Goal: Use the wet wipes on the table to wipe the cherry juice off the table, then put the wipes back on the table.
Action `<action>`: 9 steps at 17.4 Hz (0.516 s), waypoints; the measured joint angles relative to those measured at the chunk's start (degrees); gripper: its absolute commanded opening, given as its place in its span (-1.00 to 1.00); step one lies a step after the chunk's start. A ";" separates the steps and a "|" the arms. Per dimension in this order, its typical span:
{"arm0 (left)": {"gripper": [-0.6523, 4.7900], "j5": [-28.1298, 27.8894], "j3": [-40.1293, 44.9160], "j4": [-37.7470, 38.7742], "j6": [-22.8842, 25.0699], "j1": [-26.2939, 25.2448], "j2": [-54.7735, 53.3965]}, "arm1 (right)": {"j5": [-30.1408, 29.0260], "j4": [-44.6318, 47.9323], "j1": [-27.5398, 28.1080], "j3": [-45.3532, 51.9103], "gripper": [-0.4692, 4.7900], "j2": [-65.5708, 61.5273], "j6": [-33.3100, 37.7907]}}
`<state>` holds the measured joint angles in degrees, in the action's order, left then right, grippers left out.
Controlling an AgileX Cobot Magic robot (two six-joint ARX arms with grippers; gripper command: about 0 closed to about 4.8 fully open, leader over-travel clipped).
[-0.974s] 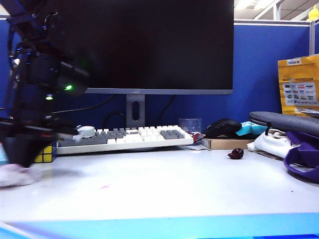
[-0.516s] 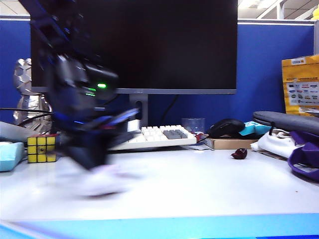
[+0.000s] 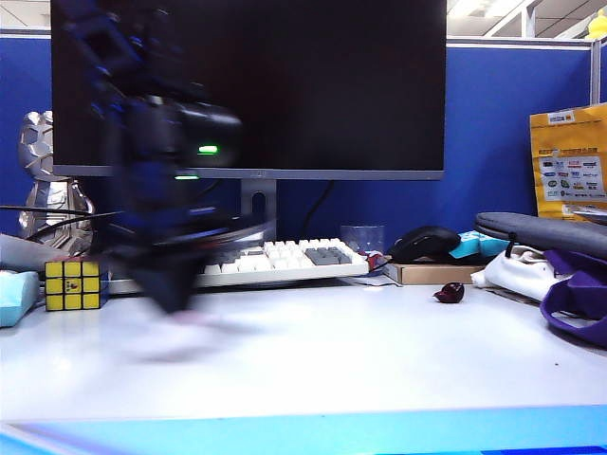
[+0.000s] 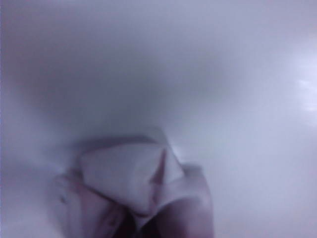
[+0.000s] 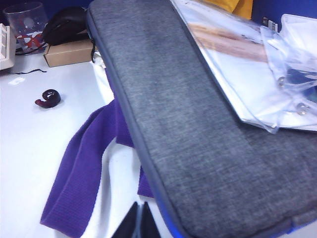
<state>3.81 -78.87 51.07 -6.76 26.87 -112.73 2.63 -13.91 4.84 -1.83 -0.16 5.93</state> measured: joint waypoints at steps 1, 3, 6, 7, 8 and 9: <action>-0.78 -3.04 -0.17 1.92 0.66 -1.99 0.07 | 0.00 0.00 0.00 0.00 -0.82 0.00 0.00; -0.78 -5.66 -0.24 4.94 1.36 -7.17 0.11 | 0.00 0.00 0.00 0.00 -0.82 0.00 0.00; -0.78 0.76 -0.04 4.15 1.62 -9.27 0.11 | 0.00 0.00 0.00 0.00 -0.82 0.00 0.00; -0.78 4.79 0.13 3.54 1.01 -9.49 0.11 | 0.00 0.00 0.00 0.00 -0.82 0.00 0.00; -0.78 16.46 0.68 -1.29 -0.72 -9.42 -0.35 | 0.15 0.00 0.02 0.00 -0.82 0.00 0.00; -0.78 24.63 0.94 -6.36 -1.97 -7.65 -1.68 | 0.02 0.00 0.00 0.00 -0.82 0.00 0.00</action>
<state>28.45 -77.93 44.71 -8.73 19.22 -114.41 2.66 -13.91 4.84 -1.83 -0.16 5.93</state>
